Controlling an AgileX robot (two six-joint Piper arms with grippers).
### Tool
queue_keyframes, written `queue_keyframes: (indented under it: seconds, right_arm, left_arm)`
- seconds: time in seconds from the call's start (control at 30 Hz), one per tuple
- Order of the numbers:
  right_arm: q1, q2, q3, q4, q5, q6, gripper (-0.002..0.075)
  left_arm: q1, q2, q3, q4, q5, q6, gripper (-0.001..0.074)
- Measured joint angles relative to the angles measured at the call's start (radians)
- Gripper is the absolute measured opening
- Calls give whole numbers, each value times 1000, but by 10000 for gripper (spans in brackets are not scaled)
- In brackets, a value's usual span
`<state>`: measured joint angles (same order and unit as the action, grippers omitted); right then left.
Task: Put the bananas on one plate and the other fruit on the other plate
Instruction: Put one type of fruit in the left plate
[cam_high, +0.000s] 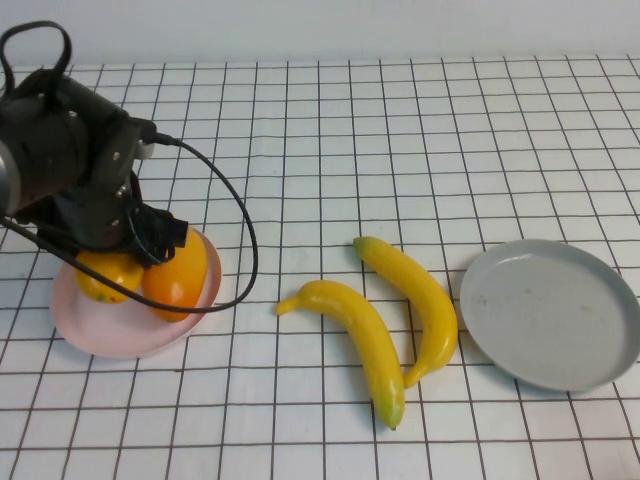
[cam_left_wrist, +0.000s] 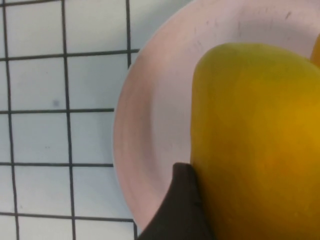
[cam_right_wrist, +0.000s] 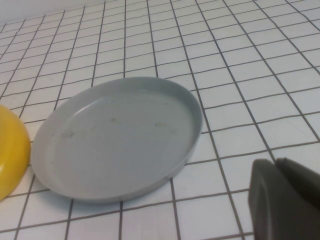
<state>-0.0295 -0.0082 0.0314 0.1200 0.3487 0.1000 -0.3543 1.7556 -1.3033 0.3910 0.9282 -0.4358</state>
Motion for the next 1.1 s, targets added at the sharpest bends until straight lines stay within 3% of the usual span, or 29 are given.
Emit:
queue_keyframes:
  seconds: [0.07, 0.23, 0.5, 0.7, 0.8, 0.9, 1.0, 1.1]
  right_arm:
    - [0, 0, 0, 0, 0, 0, -18]
    - [0, 0, 0, 0, 0, 0, -18]
    - [0, 0, 0, 0, 0, 0, -18]
    - [0, 0, 0, 0, 0, 0, -18]
    - [0, 0, 0, 0, 0, 0, -18]
    - [0, 0, 0, 0, 0, 0, -18]
    - [0, 0, 0, 0, 0, 0, -18]
    - [0, 0, 0, 0, 0, 0, -18]
  left_arm:
    - [24, 0, 0, -39, -24, 39, 531]
    - [73, 0, 0, -84, -29, 116, 664]
    - [79, -17, 0, -84, -32, 144, 668]
    - [70, -121, 22, -107, -169, 144, 662]
    - [41, -224, 94, -114, -307, 144, 578]
    - [4, -349, 204, -114, -423, 144, 396]
    - [-27, -487, 323, -114, -473, 144, 160]
    - [-51, -611, 437, -121, -469, 142, 46]
